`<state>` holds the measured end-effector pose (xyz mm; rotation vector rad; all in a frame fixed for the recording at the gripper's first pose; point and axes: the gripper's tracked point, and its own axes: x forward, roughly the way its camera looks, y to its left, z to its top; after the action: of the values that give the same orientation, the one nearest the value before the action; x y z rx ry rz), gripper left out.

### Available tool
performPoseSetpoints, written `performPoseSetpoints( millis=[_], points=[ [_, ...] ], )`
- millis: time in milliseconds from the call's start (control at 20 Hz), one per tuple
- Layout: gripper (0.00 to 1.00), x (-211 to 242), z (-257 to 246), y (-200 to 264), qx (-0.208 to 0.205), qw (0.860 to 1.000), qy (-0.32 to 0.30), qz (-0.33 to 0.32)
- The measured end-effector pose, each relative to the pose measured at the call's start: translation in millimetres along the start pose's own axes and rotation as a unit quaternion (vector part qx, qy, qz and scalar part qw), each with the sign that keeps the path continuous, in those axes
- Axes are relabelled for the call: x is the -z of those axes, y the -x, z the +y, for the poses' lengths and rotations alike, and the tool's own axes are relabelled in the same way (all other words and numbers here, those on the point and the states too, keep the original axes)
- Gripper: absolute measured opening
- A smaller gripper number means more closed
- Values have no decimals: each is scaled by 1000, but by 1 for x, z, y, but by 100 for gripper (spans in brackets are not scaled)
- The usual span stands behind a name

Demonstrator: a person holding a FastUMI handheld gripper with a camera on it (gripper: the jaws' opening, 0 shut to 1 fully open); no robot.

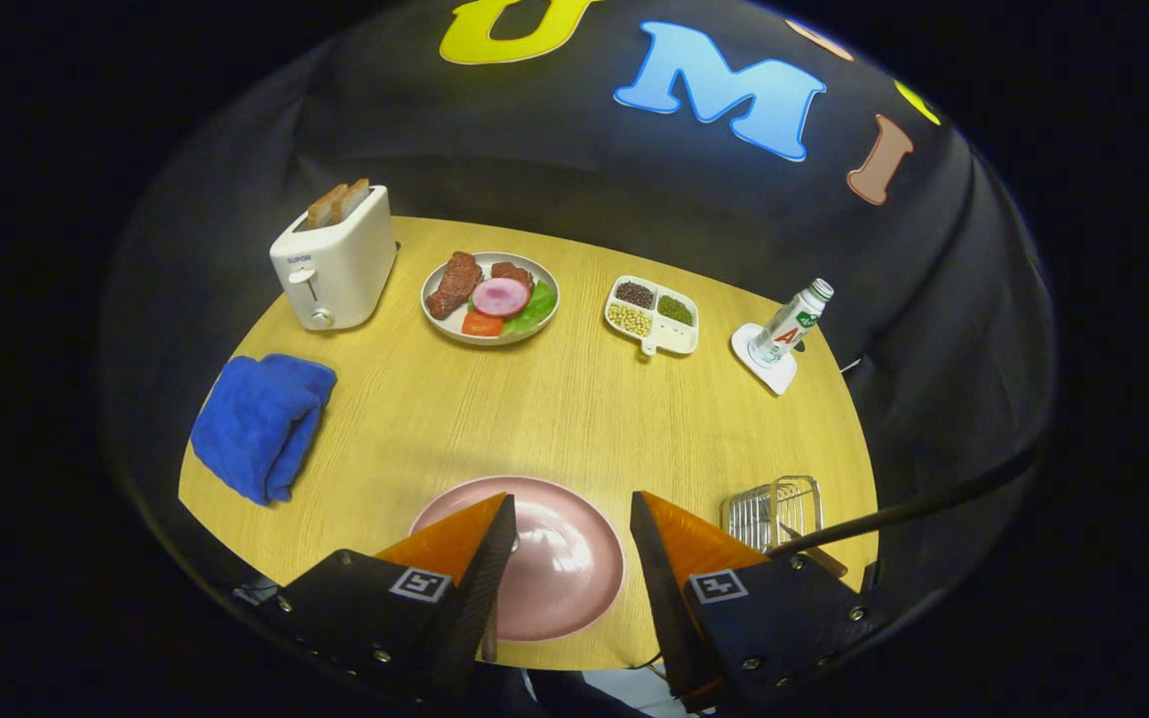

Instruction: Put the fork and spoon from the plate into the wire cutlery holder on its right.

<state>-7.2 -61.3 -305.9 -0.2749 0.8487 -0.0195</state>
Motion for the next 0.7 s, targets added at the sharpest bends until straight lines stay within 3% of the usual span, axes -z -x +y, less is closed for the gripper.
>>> performPoseSetpoints(
  millis=[700],
  points=[
    [72, 87, 58, -41, -37, 988, -16, 148]
  ],
)
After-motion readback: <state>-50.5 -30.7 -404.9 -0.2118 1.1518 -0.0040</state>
